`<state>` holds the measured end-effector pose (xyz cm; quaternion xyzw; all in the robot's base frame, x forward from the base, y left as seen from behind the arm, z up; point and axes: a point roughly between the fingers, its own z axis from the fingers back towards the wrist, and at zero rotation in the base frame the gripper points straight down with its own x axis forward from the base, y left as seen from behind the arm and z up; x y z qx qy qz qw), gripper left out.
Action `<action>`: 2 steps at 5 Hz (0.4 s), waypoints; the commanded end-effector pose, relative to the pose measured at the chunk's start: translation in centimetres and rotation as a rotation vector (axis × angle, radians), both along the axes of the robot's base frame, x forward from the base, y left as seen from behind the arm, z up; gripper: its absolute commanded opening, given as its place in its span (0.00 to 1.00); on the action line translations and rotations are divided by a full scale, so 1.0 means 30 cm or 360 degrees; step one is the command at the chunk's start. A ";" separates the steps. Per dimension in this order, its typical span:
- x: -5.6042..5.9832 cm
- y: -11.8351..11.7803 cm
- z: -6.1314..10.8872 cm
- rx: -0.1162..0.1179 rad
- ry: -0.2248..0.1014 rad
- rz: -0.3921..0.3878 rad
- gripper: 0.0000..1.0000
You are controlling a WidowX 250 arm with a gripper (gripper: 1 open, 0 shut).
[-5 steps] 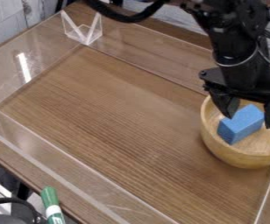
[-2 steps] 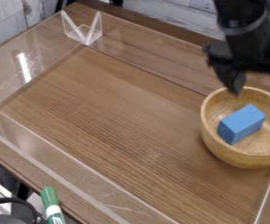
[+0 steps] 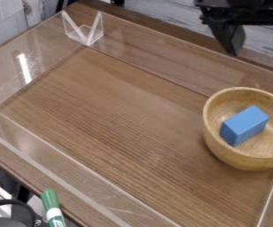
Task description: Put the blue block in the brown bowl
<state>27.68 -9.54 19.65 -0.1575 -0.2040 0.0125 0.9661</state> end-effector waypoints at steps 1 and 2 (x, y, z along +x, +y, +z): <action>-0.009 -0.009 0.033 -0.0012 -0.0072 -0.0013 1.00; -0.027 -0.030 -0.002 -0.0004 -0.0059 -0.0047 1.00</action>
